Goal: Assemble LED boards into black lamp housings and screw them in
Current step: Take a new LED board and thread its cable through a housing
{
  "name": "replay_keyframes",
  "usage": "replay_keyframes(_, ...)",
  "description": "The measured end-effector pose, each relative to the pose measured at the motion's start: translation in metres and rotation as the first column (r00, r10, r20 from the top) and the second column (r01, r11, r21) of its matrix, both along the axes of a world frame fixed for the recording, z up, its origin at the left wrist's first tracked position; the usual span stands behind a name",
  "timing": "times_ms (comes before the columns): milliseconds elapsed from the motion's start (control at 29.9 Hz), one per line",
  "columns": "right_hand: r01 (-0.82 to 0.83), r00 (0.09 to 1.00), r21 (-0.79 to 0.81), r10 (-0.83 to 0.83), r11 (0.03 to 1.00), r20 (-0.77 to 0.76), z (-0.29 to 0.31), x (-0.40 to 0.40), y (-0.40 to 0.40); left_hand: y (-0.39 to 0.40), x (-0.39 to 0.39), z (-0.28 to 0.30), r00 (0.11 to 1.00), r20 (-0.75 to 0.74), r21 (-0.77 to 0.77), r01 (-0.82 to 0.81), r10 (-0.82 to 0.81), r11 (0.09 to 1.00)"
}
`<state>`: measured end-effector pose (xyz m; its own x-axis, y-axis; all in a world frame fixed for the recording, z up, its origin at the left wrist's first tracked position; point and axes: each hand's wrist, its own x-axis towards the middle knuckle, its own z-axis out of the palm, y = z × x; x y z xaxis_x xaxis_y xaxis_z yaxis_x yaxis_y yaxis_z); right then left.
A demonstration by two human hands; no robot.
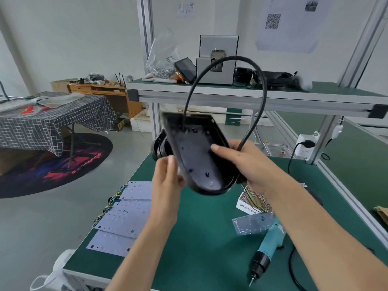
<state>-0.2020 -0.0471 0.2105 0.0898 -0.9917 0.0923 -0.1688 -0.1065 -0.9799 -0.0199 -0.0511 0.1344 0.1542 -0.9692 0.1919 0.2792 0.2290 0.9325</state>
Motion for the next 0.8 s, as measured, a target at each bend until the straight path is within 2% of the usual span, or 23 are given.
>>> replay_keyframes(67, 0.017, 0.986, 0.019, -0.02, 1.0, 0.165, 0.008, 0.0, -0.004, 0.001, -0.005, -0.021, 0.947, 0.321, 0.1, -0.034, 0.0, 0.994)
replay_keyframes(134, 0.057, 0.969, 0.014, -0.059, 0.998, 0.24, 0.016, -0.003, -0.01, 0.005, -0.006, -0.04, 0.813, 0.571, 0.246, -0.033, -0.117, 0.969)
replay_keyframes(201, 0.069, 0.955, -0.016, -0.062, 0.997, 0.29, 0.02, -0.008, -0.018, 0.01, 0.0, -0.049, 0.661, 0.691, 0.384, 0.007, -0.292, 0.923)
replay_keyframes(268, 0.066, 0.949, -0.025, -0.055, 0.998, 0.311, 0.021, -0.011, -0.024, 0.012, 0.005, -0.048, 0.472, 0.767, 0.463, 0.063, -0.435, 0.884)
replay_keyframes(301, 0.063, 0.952, -0.015, -0.056, 0.998, 0.301, 0.02, -0.013, -0.026, 0.01, 0.007, -0.045, 0.414, 0.79, 0.468, 0.069, -0.452, 0.881)
replay_keyframes(335, 0.059, 0.958, 0.002, -0.057, 0.998, 0.281, 0.018, -0.014, -0.028, 0.008, 0.011, -0.039, 0.407, 0.811, 0.435, 0.06, -0.42, 0.898)
replay_keyframes(368, 0.05, 0.966, 0.022, -0.054, 0.999, 0.253, 0.015, -0.016, -0.029, 0.003, 0.014, -0.032, 0.451, 0.827, 0.36, 0.032, -0.335, 0.932)
replay_keyframes(402, 0.036, 0.975, 0.04, -0.044, 0.999, 0.219, 0.012, -0.017, -0.029, -0.004, 0.016, -0.022, 0.549, 0.81, 0.25, 0.0, -0.209, 0.968)
replay_keyframes(469, 0.0, 0.993, 0.071, -0.008, 0.998, 0.118, 0.006, -0.018, -0.029, -0.018, 0.019, 0.004, 0.778, 0.628, 0.003, -0.018, 0.012, 1.0)
replay_keyframes(536, -0.037, 0.999, 0.098, 0.036, 0.994, 0.019, 0.002, -0.014, -0.027, -0.035, 0.019, 0.026, 0.899, 0.439, -0.134, 0.05, 0.014, 0.99)
replay_keyframes(603, -0.063, 0.998, 0.114, 0.064, 0.992, -0.01, 0.001, -0.011, -0.027, -0.044, 0.016, 0.037, 0.947, 0.305, -0.153, 0.15, -0.097, 0.977)
replay_keyframes(670, -0.054, 0.998, 0.091, 0.056, 0.994, -0.017, 0.002, -0.009, -0.027, -0.043, 0.011, 0.035, 0.949, 0.238, -0.15, 0.244, -0.205, 0.958)
replay_keyframes(804, 0.049, 0.995, -0.003, -0.049, 0.999, -0.091, -0.003, -0.007, -0.031, -0.038, 0.001, 0.013, 0.942, 0.134, 0.061, 0.303, -0.309, 0.951)
